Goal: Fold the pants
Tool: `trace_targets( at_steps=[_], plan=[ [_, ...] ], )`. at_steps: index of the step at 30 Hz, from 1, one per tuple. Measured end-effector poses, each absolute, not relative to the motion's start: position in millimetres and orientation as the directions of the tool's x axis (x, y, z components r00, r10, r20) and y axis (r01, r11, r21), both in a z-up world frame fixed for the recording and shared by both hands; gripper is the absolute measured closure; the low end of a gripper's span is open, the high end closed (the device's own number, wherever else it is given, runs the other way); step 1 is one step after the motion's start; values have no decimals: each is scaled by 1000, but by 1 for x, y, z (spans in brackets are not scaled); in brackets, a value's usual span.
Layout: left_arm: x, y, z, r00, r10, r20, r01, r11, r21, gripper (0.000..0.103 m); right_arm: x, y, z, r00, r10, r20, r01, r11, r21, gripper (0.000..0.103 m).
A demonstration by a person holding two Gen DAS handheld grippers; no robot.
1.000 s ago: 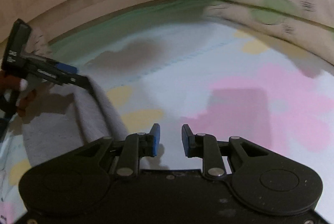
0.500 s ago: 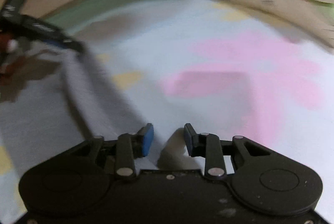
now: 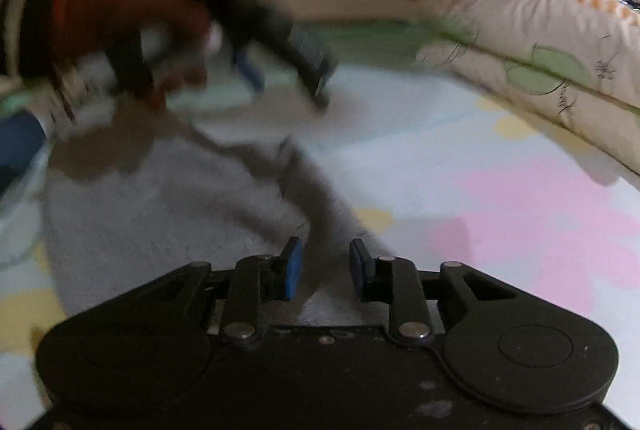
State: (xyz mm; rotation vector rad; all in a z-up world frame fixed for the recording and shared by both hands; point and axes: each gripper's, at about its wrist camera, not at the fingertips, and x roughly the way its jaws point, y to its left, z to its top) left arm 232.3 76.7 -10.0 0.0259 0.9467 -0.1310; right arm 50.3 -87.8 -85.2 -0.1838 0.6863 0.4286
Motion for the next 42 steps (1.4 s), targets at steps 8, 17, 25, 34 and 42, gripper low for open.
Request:
trace_targets(
  at_steps=[8,17,25,34,42],
  plan=[
    [135,50,-11,576,-214,-789,295,954,-43,6,90,-124,-91,701,186,-688,-114,982,148,80],
    [28,30,-56,471,-274,-838,442,896,-44,6,-34,-235,-50,572,106,-814,14,990,138,79],
    [-10,47,-78,433,-227,-872,444,896,-13,4,-122,-326,-60,335,-134,-933,277,960,-38,75],
    [-16,51,-50,443,-284,-850,410,908,-90,4,-191,-369,-32,459,-162,-874,449,891,71,67],
    [-10,-24,-33,449,-378,-810,502,856,-122,4,-246,-427,-41,540,-207,-816,659,706,257,50]
  ],
)
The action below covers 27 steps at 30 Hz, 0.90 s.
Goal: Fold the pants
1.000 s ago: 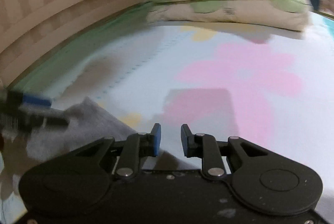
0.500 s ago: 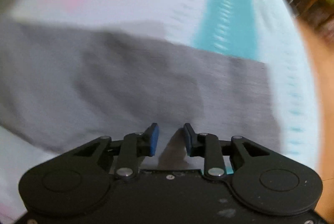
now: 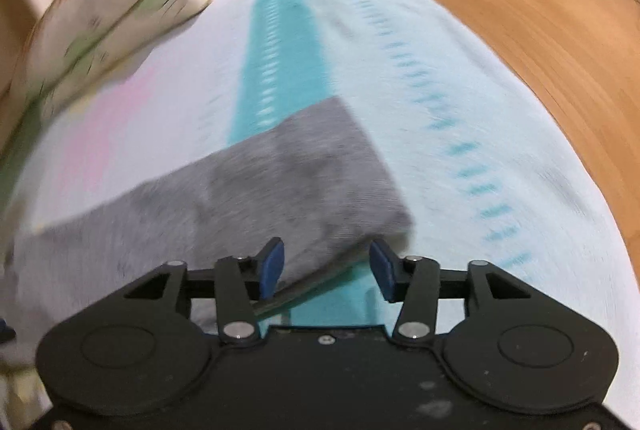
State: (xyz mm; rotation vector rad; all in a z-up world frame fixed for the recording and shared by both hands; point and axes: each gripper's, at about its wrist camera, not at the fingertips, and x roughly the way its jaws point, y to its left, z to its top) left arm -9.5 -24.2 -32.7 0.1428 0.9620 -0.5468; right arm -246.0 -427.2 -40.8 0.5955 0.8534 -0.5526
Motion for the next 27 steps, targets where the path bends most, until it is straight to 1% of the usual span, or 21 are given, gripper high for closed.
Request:
trace_targets(
  at_steps=[4,7,8,11,13,18,19,20,21,22,23,27],
  plan=[
    [-7,-65,-43,423,-411,-807,539,831,-141,4,-267,-446,-58,571,-188,-799,708,605,363,41],
    [-4,-89,-58,383,-415,-826,549,821,-158,4,-267,-457,-74,592,-173,-787,722,548,422,40],
    [-3,-96,-65,368,-411,-834,550,819,-161,4,-269,-459,-77,606,-166,-778,719,534,445,39],
    [-4,-106,-85,332,-380,-863,542,826,-154,4,-273,-462,-80,656,-162,-737,693,516,503,30],
    [-10,-107,-91,348,-369,-862,551,824,-131,2,-269,-466,-84,676,-159,-720,680,510,526,29],
    [-15,-111,-95,358,-343,-868,568,818,-89,1,-255,-478,-93,737,-125,-664,621,513,592,30],
    [-16,-113,-93,357,-340,-870,567,819,-87,1,-251,-480,-96,745,-120,-656,612,514,601,37],
    [-15,-115,-93,356,-336,-872,565,821,-86,1,-246,-482,-100,748,-112,-654,607,513,607,50],
    [-15,-115,-92,354,-331,-874,560,824,-86,1,-243,-484,-102,747,-107,-656,608,509,609,59],
    [-11,-126,-93,354,-330,-875,554,828,-88,1,-242,-485,-103,745,-102,-660,610,506,610,84],
    [-9,-127,-89,354,-342,-871,547,831,-104,1,-238,-487,-107,742,-82,-666,609,498,617,88],
    [4,-138,-72,372,-402,-836,531,832,-163,1,-232,-484,-98,731,-103,-674,622,508,596,89]
  ],
)
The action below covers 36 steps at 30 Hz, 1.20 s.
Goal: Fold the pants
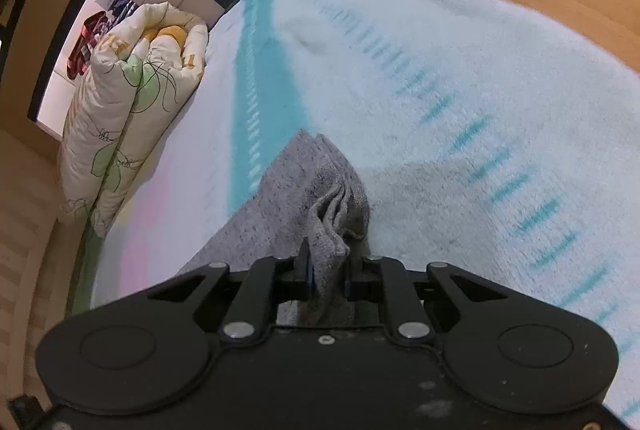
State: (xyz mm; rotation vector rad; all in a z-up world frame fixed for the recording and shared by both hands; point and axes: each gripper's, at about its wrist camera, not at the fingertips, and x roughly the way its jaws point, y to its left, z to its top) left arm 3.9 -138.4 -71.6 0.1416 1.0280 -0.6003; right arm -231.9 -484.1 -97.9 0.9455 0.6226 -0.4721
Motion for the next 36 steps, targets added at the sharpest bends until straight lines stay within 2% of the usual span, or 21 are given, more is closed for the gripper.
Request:
trace_targets(
  at_steps=[6,9,11,12,15,21,25,30,36],
  plan=[
    [21,-179,-69,404,-413,-817,582,804,-118,1,-219,-473,-55,758,-119,-642,580,573,579,89],
    [26,-196,-90,329,-398,-857,608,783,-131,1,-208,-462,-34,768,-126,-627,558,611,561,89],
    [20,-206,-96,358,-365,-860,665,746,-40,1,-198,-452,-20,768,-135,-627,546,650,529,89],
    [20,-206,-95,352,-366,-862,673,739,-39,1,-191,-444,-11,767,-140,-626,536,675,506,89],
    [26,-185,-85,341,-420,-841,628,768,-129,2,-173,-416,17,776,-139,-615,493,742,454,89],
    [36,-108,-70,431,-420,-799,487,853,-186,2,-128,-332,53,819,-63,-571,342,852,396,89],
    [41,-54,-66,482,-393,-783,403,893,-200,2,-95,-264,47,827,35,-561,234,886,400,89],
    [43,6,-60,531,-347,-773,298,930,-213,1,-56,-167,1,774,152,-615,114,921,372,89],
    [33,51,-57,554,-297,-777,207,954,-217,1,-35,-85,-60,683,125,-720,39,978,207,86]
  ],
)
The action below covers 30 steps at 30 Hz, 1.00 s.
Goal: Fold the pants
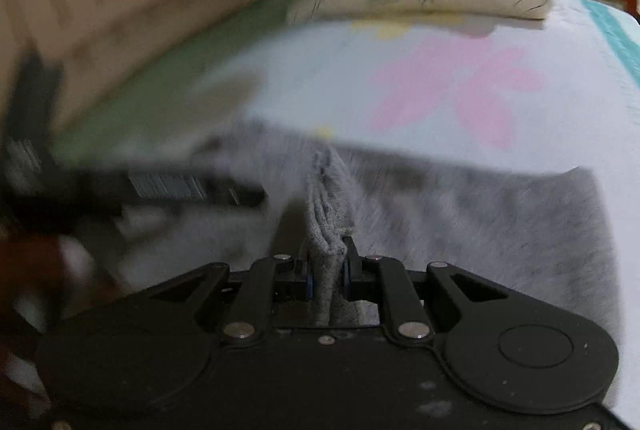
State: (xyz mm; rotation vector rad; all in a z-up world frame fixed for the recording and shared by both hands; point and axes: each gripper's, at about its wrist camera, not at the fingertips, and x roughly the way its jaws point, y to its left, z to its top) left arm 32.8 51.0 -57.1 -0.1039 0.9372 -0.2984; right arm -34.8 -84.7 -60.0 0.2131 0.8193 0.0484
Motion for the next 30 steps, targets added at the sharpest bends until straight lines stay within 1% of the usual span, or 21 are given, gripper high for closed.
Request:
trace_targets(
  at_steps=[2,4,7,9,12,13,14,15,16,18,22,23,24,26,28,30],
  plan=[
    [30,66,-55,553,-292,-780,198,956,-217,1,-33,-72,-73,639,146,-756,-9,983,182,72],
    [32,69,-57,549,-303,-779,201,953,-228,1,-37,-65,-69,637,163,-753,-57,985,165,60],
    [31,84,-58,519,-378,-767,231,926,-300,1,-46,-69,-47,679,175,-713,-96,984,150,52],
    [29,91,-58,497,-414,-762,243,910,-336,1,-51,-79,-36,708,151,-690,-76,988,138,51],
    [29,94,-58,493,-393,-776,244,919,-310,1,-44,-104,-32,703,74,-708,7,994,110,53],
    [29,93,-58,493,-378,-784,244,925,-292,1,-44,-110,-35,686,49,-726,39,994,104,62],
    [28,93,-59,492,-358,-794,242,932,-271,1,-46,-113,-38,671,40,-740,61,992,108,75],
    [28,93,-59,488,-337,-805,240,939,-248,1,-41,-117,-44,650,38,-759,84,989,121,79],
    [27,93,-59,487,-324,-811,240,943,-233,1,-37,-118,-50,630,41,-776,100,986,133,82],
    [23,96,-59,487,-300,-821,240,949,-205,1,-37,-113,-59,608,44,-792,99,986,131,82],
    [17,101,-65,474,-235,-849,245,961,-128,1,-37,-80,-70,582,70,-810,35,993,111,82],
    [17,102,-69,466,-227,-855,247,961,-121,1,-34,-71,-75,562,64,-825,28,995,96,82],
    [16,102,-73,465,-220,-857,256,961,-108,1,-33,-62,-81,547,30,-837,26,998,52,82],
    [12,97,-77,478,-194,-857,288,956,-55,1,-31,-52,-82,551,-20,-834,26,1000,-6,83],
    [8,88,-79,491,-146,-859,304,953,12,1,-28,-49,-80,533,-34,-845,49,999,-10,83],
    [6,82,-80,503,-112,-857,289,956,45,1,-24,-51,-79,516,-28,-856,57,998,2,83]
  ],
)
